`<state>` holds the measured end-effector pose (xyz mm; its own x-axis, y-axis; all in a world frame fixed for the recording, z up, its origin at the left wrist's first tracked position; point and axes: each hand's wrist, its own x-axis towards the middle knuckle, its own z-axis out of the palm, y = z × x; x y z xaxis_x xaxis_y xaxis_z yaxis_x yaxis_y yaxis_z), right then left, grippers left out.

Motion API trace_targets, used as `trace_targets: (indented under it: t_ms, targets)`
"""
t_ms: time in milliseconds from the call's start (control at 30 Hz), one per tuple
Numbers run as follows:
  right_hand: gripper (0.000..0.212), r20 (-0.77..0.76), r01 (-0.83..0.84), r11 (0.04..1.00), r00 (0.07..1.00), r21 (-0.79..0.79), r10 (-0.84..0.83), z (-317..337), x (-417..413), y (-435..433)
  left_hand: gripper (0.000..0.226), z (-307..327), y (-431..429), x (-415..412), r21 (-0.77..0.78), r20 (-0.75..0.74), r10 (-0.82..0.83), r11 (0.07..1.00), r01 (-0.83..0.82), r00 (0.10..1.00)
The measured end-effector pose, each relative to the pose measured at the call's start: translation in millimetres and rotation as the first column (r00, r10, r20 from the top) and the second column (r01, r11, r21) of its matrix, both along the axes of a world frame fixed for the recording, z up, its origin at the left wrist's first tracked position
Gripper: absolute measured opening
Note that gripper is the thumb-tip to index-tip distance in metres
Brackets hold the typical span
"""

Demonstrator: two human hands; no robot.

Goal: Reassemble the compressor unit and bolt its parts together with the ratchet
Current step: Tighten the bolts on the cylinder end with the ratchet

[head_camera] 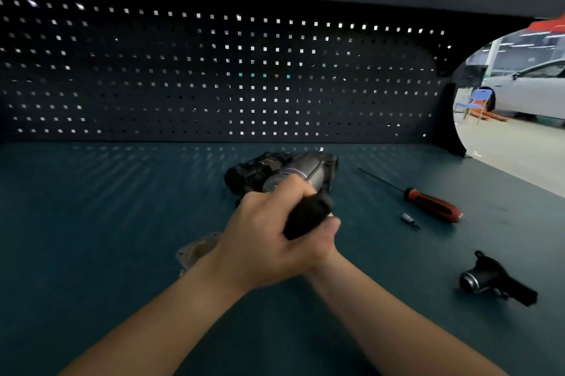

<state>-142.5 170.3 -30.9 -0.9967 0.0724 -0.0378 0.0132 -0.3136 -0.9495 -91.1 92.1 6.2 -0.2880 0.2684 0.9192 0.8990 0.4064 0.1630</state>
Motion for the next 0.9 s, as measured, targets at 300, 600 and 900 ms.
trace_targets:
  t_ms: [300, 600, 900]
  targets:
    - [0.026, 0.112, -0.001, 0.994, 0.994, -0.112, 0.014, 8.6, -2.3, 0.6, 0.037, 26.0, -33.5, -25.3, 0.943, 0.328, -0.582, 0.160, -0.290, 0.744]
    - [0.030, 0.059, -0.052, 0.993, 0.997, 0.102, 0.046, 8.6, -12.1, 7.2, 0.006, 11.4, -2.1, 2.9, -0.048, -0.024, -0.011, 0.999, 0.010, 1.000]
    - [0.027, 0.108, -0.104, 0.973, 0.986, -0.205, 0.128, 15.7, -5.6, 2.5, 0.027, 23.7, -41.5, -29.7, 0.951, 0.286, -0.629, 0.278, -0.134, 0.723]
